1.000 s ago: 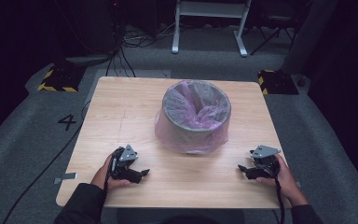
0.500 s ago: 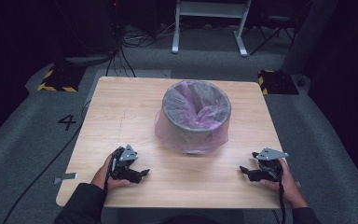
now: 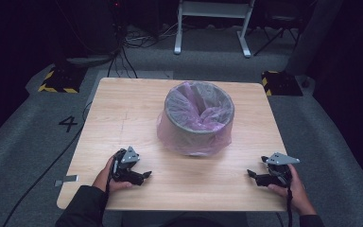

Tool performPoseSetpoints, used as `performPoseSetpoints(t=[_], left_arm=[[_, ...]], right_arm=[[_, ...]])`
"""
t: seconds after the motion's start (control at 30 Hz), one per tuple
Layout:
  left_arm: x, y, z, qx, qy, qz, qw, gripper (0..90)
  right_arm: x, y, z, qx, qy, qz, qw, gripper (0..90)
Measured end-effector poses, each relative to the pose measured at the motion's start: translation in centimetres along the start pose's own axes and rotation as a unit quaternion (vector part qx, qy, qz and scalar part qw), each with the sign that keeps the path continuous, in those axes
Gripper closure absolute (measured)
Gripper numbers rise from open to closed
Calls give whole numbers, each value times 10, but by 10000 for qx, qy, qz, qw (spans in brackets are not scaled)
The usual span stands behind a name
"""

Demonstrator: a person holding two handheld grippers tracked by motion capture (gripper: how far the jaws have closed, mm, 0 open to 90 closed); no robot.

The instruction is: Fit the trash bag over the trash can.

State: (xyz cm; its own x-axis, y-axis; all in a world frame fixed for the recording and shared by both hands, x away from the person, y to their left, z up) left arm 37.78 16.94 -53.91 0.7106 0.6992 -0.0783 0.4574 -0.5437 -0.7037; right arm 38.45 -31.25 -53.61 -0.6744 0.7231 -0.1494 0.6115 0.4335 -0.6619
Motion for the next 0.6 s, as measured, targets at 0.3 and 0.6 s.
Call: performPoseSetpoints(t=[0.3,0.6], left_arm=[[0,1,-1,-6,-23,-14,10000,141],[1,1,-1,-1,-32,-19,10000,141]], right_arm=[[-11,-7,11,178,550,100,9983,107],[-13,-7,12,175,564,117,9982,106]])
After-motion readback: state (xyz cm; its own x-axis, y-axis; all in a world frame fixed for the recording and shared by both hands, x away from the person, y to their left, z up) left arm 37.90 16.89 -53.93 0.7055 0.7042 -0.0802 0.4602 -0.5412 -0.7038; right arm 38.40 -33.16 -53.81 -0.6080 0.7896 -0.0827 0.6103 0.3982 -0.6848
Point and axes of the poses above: each handheld gripper's, and its own axes: y roughly forward along the jaws, z roughly out of its underside, x roughly to its left, the point moved 5 cm from there along y, roughly forward along the jaws, and after that the axes turned 6 degrees about -y, right-handed, at the moved point
